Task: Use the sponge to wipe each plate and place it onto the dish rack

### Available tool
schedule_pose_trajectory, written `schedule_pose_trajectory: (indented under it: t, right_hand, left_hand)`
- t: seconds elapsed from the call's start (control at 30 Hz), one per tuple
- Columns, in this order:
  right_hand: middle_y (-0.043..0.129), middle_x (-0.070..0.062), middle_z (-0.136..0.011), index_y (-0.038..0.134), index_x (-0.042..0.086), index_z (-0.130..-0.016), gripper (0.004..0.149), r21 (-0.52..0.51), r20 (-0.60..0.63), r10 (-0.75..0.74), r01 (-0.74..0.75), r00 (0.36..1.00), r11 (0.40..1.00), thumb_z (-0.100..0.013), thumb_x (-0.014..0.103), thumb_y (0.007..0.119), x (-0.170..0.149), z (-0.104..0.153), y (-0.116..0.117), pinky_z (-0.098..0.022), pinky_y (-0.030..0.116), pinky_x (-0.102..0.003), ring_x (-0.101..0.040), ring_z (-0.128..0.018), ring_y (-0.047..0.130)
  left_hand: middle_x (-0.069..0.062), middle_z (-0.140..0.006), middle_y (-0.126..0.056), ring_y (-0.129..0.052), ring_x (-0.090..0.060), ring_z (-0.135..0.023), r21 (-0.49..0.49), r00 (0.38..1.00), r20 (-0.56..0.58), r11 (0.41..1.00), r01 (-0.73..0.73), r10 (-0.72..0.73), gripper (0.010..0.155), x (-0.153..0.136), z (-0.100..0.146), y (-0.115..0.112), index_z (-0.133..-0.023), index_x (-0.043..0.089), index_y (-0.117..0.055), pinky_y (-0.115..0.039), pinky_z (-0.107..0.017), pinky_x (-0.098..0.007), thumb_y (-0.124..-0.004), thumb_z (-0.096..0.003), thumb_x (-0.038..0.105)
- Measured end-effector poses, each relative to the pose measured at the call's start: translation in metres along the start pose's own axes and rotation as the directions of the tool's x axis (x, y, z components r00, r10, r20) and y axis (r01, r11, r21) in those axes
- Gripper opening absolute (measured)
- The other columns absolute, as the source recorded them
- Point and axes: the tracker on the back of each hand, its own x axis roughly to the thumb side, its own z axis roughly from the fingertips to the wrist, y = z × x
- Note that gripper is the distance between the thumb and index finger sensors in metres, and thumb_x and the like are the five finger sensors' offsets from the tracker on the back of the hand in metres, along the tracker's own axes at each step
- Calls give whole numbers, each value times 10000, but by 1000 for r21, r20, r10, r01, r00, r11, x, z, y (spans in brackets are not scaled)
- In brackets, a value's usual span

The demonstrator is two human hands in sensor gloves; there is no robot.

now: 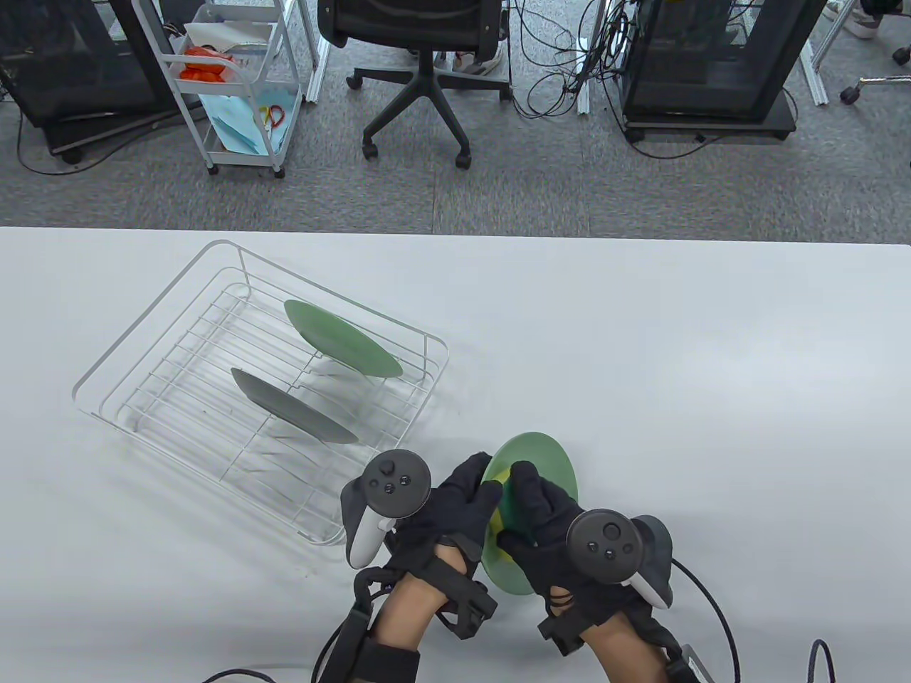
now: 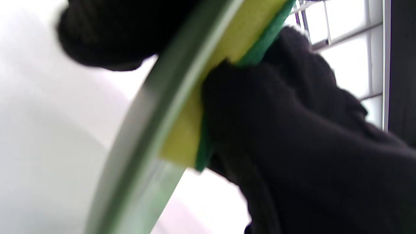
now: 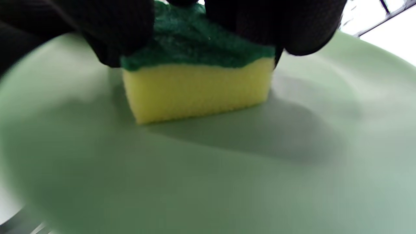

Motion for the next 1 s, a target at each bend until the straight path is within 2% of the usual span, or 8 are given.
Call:
schedule_pose_trajectory:
  t: [0.2, 0.27, 0.37, 0.53, 0.63, 0.73, 0.83, 1.0]
  right_hand:
    - [660, -139, -952, 434, 286, -963, 744, -51, -91, 106, -111, 990, 993, -366, 440, 849, -12, 1, -11, -540, 758, -483, -325, -732, 899]
    - [644, -124, -972, 422, 309, -964, 737, -34, -122, 188, -193, 975, 981, -372, 420, 847, -15, 1, -14, -558, 742, -488, -336, -768, 876]
    - [638, -93, -993, 424, 349, -961, 728, -29, -147, 236, -243, 960, 970, -375, 393, 853, -16, 0, -15, -580, 726, -492, -342, -816, 849]
    - [649, -87, -997, 413, 306, -957, 733, 44, -178, 283, -280, 942, 959, -375, 378, 852, -17, -2, -9, -592, 718, -496, -337, -837, 840]
    - [645, -99, -994, 406, 290, -956, 736, 68, -179, 256, -248, 950, 966, -376, 385, 848, -18, -2, -6, -595, 720, -492, -339, -837, 842]
    - [630, -120, -990, 385, 276, -957, 754, 101, -141, 182, -168, 973, 981, -375, 407, 846, -19, -2, 0, -593, 724, -494, -347, -828, 847]
    - [621, -124, -991, 378, 273, -958, 767, 122, -93, 163, -151, 982, 981, -370, 428, 845, -13, -2, 6, -594, 723, -495, -343, -826, 848]
    - [613, -156, -980, 374, 238, -953, 772, 180, -11, 76, -72, 997, 981, -368, 416, 844, 0, -1, 17, -589, 718, -508, -355, -809, 849]
  left_hand:
    - [-184, -832, -694, -998, -181, -178, -47, 1000, 20, 999, 7, -6, 655, 4, -2, -7, -956, 162, -478, -828, -509, -472, -590, -410, 506]
    - [-186, -830, -695, -1000, -177, -178, -52, 1000, 24, 999, 0, 1, 655, 5, -1, -6, -957, 160, -474, -829, -509, -472, -591, -411, 503]
    - [-188, -828, -698, -1005, -173, -178, -46, 1000, 28, 999, -12, 13, 656, 5, -1, -5, -957, 155, -471, -832, -508, -469, -593, -412, 499]
    - [-203, -825, -693, -1009, -181, -179, -25, 999, 30, 1000, -9, 10, 656, 4, 1, -1, -957, 148, -460, -833, -515, -468, -599, -414, 488]
    - [-204, -825, -691, -1007, -184, -178, 0, 1000, 25, 1000, -18, 18, 655, 3, 1, 2, -957, 146, -459, -831, -517, -469, -601, -415, 485]
    - [-203, -827, -685, -1004, -188, -181, 43, 1000, 16, 999, -11, 11, 653, 2, 3, 5, -958, 150, -454, -828, -520, -469, -601, -416, 483]
    - [-205, -830, -675, -1004, -193, -187, 75, 1000, 2, 997, -16, 16, 656, 1, 5, 8, -960, 148, -443, -822, -523, -472, -600, -416, 479]
    - [-206, -837, -663, -1001, -200, -198, 124, 1000, -21, 992, 24, -21, 659, 0, 8, 13, -962, 148, -431, -814, -531, -475, -600, -417, 478]
